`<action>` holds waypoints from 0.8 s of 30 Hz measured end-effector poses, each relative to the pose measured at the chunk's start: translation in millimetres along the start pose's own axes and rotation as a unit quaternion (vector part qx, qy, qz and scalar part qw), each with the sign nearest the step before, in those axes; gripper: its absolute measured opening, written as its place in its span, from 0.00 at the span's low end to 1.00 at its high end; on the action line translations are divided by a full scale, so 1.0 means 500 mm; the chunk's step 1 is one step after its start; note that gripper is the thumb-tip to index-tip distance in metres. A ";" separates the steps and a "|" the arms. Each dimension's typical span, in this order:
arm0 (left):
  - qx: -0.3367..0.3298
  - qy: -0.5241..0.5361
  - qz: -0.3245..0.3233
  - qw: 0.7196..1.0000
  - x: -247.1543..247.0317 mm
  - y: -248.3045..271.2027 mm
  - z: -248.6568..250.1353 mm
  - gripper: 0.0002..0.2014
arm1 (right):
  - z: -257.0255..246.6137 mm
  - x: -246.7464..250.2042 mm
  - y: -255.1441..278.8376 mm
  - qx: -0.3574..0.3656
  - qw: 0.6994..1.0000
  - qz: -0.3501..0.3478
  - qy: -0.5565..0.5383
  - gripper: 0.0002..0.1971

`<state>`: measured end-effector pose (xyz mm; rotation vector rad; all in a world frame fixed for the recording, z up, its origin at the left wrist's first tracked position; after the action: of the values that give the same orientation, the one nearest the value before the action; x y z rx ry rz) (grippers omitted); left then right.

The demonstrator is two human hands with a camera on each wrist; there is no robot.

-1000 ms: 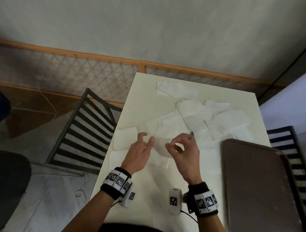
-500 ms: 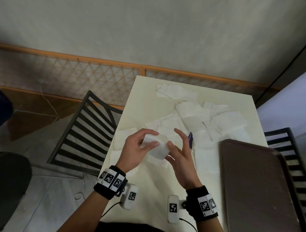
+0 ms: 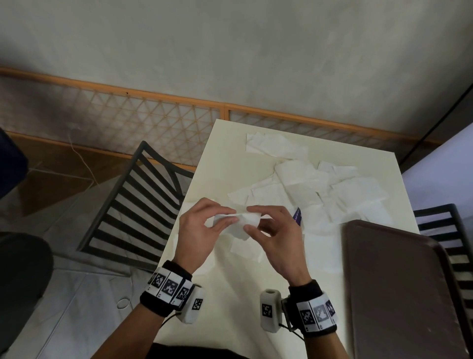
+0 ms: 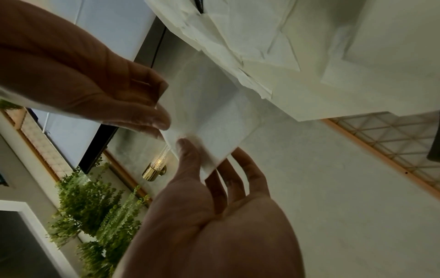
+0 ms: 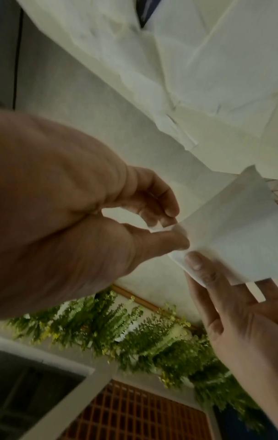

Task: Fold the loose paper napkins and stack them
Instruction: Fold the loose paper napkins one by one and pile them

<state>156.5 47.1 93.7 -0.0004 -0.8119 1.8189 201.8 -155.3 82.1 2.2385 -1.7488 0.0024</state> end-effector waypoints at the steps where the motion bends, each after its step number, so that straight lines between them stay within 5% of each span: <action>1: 0.000 -0.007 0.001 1.000 0.004 -0.001 -0.001 0.08 | -0.003 -0.001 -0.003 0.012 1.000 0.002 0.023 0.19; 9: 0.023 -0.011 -0.002 1.000 0.044 -0.008 -0.015 0.11 | -0.004 -0.010 -0.033 0.034 0.995 -0.018 0.087 0.17; 16: 0.014 -0.038 -0.043 0.998 0.050 -0.017 -0.032 0.07 | -0.018 -0.044 -0.049 0.058 0.996 -0.008 0.062 0.03; 19: 0.040 -0.002 -0.038 0.998 0.054 -0.029 -0.043 0.06 | -0.008 -0.077 -0.067 0.012 1.000 -0.015 -0.007 0.07; 24: 0.093 -0.122 0.024 0.988 0.098 -0.053 -0.122 0.10 | 0.036 -0.143 -0.122 -0.029 0.999 -0.005 0.026 0.13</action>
<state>181.3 124.6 79.0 0.3326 -0.8140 1.9589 238.1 -78.7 37.5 2.1875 -1.6885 0.0066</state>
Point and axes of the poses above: each hand's wrist, its own y-axis away from the middle knuckle, its own x-axis out of the back of the hand, z = x × y, the point moved 8 cm from there along -y, towards the middle knuckle, and after that the axes turned 14 degrees about -x, right-handed, at the moved point
